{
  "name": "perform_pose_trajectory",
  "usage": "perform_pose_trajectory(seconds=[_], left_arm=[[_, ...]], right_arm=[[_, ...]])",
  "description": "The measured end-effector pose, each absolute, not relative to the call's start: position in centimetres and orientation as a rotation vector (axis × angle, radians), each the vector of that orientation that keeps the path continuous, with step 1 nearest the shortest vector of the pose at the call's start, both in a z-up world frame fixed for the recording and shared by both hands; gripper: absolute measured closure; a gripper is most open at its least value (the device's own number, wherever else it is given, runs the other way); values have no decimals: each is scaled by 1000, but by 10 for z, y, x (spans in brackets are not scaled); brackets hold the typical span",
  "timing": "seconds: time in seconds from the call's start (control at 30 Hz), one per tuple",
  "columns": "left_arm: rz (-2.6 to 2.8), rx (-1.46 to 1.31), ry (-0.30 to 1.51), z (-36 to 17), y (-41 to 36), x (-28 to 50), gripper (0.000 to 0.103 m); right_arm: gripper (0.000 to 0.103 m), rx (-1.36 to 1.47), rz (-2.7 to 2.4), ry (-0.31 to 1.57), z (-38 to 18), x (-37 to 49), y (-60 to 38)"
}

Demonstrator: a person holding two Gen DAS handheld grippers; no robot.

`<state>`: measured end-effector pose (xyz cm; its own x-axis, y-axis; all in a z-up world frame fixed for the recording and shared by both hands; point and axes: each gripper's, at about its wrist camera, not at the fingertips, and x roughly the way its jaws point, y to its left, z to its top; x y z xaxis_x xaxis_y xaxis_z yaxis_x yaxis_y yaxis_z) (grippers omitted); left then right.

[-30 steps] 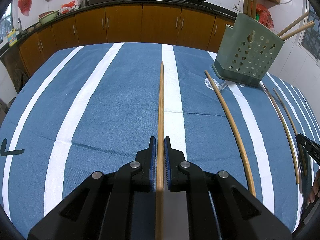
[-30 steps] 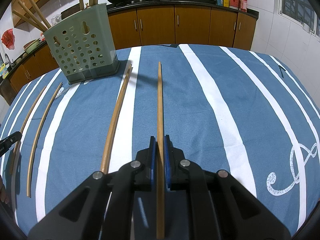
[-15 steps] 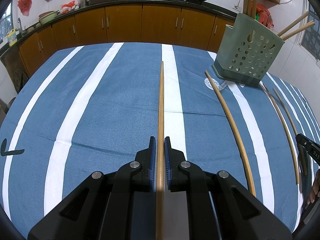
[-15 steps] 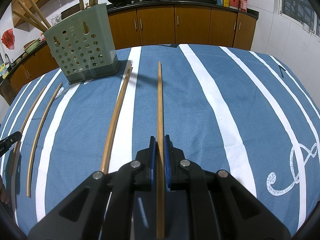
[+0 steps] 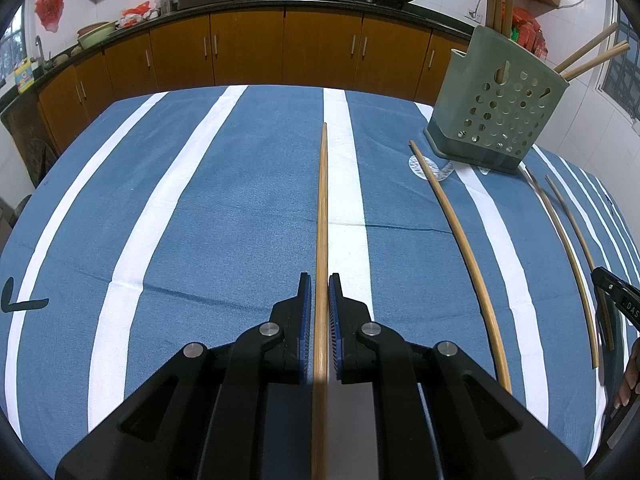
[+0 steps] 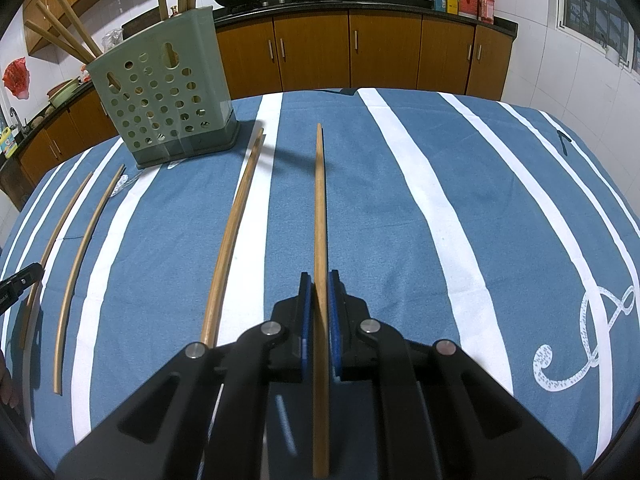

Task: Organize utensils
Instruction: 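Hold the grasped chopsticks above the table with both tools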

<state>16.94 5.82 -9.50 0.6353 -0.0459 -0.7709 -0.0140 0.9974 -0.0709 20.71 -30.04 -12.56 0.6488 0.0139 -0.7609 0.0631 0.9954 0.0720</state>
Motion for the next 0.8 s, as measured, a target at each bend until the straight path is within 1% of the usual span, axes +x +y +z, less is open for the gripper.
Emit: perform_pose_trajectory(seconds=[0.67,0.8], left_arm=[[-16,-72,883,-95,58,169,93],[-4,-36,884,-95,54,167,92]], right_arm=[[93,99,-27,865,-126,207,-300],[93,96,-29,866,-126,204,-300]])
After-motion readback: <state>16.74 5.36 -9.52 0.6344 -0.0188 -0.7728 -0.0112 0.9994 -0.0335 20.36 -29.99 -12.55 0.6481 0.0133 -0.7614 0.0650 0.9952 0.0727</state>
